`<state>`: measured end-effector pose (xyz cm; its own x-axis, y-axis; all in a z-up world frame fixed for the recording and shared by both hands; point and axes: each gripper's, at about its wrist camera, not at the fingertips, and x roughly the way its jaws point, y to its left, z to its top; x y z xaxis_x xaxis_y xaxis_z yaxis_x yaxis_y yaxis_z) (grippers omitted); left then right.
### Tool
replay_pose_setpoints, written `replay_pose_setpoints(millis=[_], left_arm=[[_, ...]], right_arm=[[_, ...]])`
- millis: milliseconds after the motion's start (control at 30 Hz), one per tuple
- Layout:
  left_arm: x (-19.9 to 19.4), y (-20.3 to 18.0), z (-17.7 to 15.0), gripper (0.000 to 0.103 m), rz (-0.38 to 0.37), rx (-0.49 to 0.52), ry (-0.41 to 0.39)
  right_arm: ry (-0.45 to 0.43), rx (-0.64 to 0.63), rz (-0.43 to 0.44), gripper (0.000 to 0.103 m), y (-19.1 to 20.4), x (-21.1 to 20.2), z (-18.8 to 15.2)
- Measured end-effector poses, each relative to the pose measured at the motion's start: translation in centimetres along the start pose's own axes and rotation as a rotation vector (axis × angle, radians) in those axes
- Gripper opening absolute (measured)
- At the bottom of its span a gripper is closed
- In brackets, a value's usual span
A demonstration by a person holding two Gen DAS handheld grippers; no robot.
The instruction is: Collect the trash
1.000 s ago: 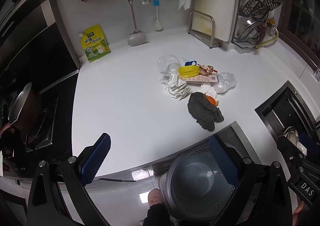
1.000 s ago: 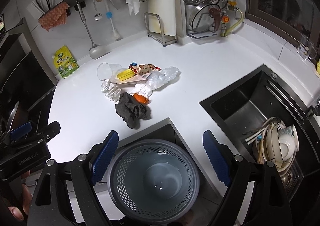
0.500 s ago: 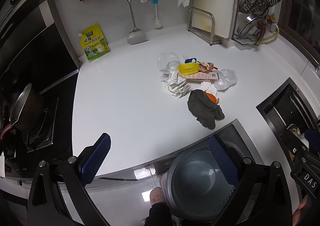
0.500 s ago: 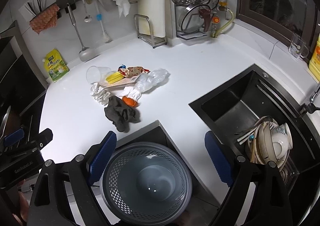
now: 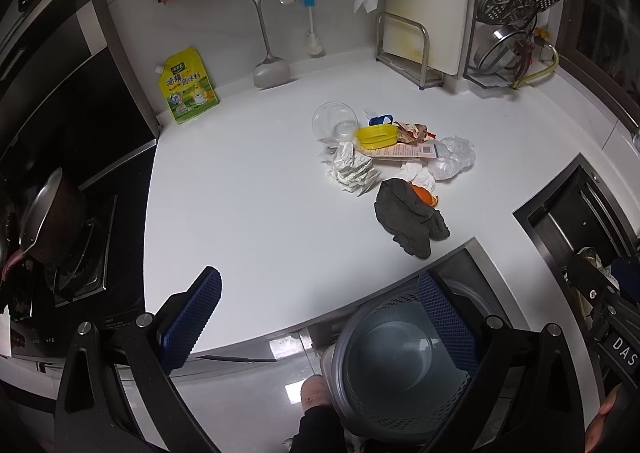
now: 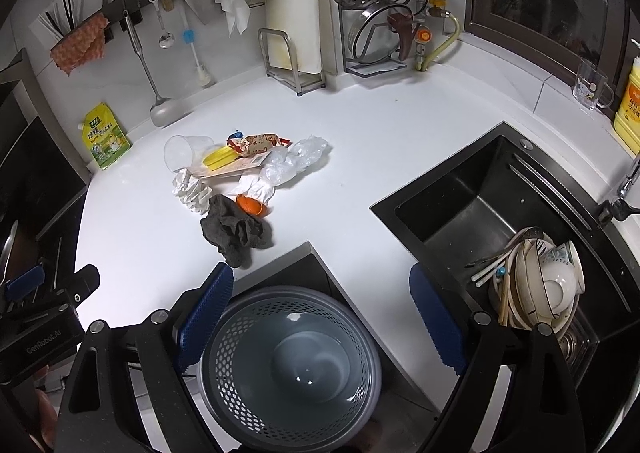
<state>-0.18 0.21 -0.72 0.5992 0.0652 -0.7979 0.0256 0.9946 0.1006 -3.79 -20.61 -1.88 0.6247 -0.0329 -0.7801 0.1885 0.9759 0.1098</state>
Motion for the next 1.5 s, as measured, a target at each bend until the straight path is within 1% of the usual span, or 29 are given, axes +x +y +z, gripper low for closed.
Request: replay_pose_setpoints(millis=[467, 900, 1033, 1133, 1300, 1500], left_arm=[[0.1, 0.0, 0.2, 0.097, -0.001, 0.001, -0.006], [0.1, 0.2, 0.6, 0.097, -0.001, -0.002, -0.008], [0.9, 1.0, 1.2, 0.097, 0.001, -0.013, 0.006], [1.6, 1.7, 1.5, 0.097, 0.010, -0.020, 0.014], [3.3, 3.5, 2.1, 0.097, 0.019, -0.027, 0.013], [6.1, 5.8, 2.8, 0.097, 0.012, -0.019, 0.016]], right_arm=[[-0.004, -0.008, -0.012, 0.086, 0.2, -0.3, 0.0], [-0.011, -0.020, -0.018, 0.086, 0.5, 0.0, 0.7], [0.005, -0.015, -0.003, 0.086, 0.8, 0.7, 0.9], [0.000, -0.007, 0.031, 0.086, 1.2, 1.2, 1.0], [-0.008, -0.057, 0.048, 0.086, 3.4, 2.3, 1.2], [0.051, -0.096, 0.085, 0.086, 5.7, 5.8, 1.1]])
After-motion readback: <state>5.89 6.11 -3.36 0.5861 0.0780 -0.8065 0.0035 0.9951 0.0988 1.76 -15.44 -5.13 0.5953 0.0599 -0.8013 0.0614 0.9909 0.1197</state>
